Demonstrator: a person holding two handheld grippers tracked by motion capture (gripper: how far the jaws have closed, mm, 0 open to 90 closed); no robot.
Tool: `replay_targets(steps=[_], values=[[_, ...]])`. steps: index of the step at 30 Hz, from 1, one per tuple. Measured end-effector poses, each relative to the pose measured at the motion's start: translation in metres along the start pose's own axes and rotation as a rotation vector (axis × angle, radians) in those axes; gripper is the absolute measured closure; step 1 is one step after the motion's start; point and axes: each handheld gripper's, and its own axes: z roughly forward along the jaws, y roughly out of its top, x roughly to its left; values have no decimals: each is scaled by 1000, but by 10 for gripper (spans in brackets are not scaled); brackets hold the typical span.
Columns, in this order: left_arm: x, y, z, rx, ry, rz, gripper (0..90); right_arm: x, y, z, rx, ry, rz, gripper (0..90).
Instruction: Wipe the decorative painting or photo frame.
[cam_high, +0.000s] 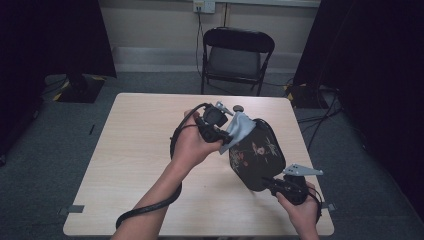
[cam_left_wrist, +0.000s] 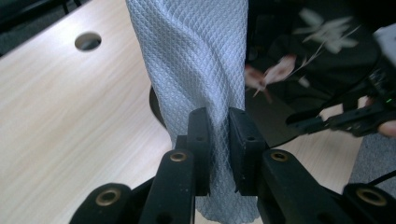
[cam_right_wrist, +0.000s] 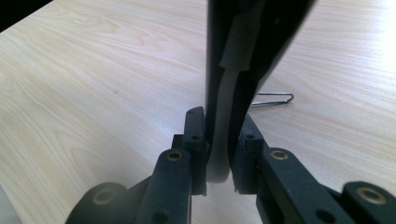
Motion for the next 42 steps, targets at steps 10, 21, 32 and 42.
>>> replay_targets(steps=[10,21,32,42], values=[[-7,4,17,19,-29,22,800,0,0,0,1,0,-1,793],[-2,-15,38,56,-39,-8,800,0,1,0,-1,0,-3,793],[1,-39,59,100,-43,-24,799,0,0,0,-1,2,-2,793],[3,-69,87,156,-55,-54,799,-1,0,0,1,4,1,792]])
